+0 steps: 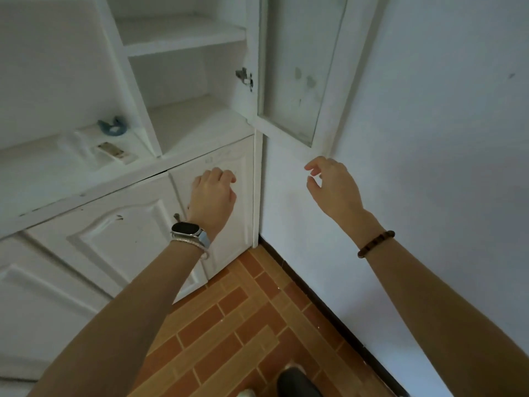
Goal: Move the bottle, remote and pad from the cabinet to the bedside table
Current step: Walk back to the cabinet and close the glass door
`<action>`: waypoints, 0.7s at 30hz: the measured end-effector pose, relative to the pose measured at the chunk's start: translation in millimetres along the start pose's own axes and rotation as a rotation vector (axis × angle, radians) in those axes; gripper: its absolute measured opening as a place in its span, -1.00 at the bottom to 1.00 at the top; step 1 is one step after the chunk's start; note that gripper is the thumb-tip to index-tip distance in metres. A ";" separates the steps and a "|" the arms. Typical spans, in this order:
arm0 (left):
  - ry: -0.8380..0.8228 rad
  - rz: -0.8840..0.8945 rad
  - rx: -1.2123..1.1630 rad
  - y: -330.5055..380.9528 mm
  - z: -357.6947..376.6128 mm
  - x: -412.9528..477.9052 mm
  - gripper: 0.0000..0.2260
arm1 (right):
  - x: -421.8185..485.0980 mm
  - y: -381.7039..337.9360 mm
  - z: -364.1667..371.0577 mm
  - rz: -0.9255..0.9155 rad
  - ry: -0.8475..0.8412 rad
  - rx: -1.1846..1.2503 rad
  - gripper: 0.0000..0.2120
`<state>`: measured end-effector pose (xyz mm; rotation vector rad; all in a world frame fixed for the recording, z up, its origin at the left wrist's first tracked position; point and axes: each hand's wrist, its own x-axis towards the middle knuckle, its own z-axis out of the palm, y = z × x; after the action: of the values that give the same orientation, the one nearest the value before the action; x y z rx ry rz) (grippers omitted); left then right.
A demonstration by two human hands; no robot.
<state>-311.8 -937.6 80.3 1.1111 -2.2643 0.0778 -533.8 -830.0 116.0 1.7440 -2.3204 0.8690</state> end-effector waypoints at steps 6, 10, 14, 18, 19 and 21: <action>0.113 0.122 -0.016 44.6 0.3 75.4 -0.80 | 75.7 10.8 -55.1 -0.048 0.142 0.076 -0.80; 0.181 0.206 0.005 76.2 -8.4 134.2 -0.80 | 127.1 16.6 -104.4 -0.103 0.244 0.134 -0.81; 0.260 0.299 0.013 105.3 -20.4 185.4 -0.83 | 171.5 24.8 -151.3 -0.138 0.323 0.229 -0.82; 0.348 0.384 0.010 133.3 -24.5 228.0 -0.81 | 206.7 31.8 -189.1 -0.126 0.375 0.337 -0.81; 0.370 0.412 0.008 140.6 -24.8 237.0 -0.80 | 215.0 33.5 -196.4 -0.113 0.382 0.375 -0.80; 0.399 0.466 0.023 154.9 -26.9 254.9 -0.78 | 232.2 36.9 -208.0 -0.093 0.404 0.440 -0.78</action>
<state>-530.3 -1007.5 272.7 0.4985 -2.1074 0.4698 -695.5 -915.7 371.0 1.5985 -1.8704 1.6339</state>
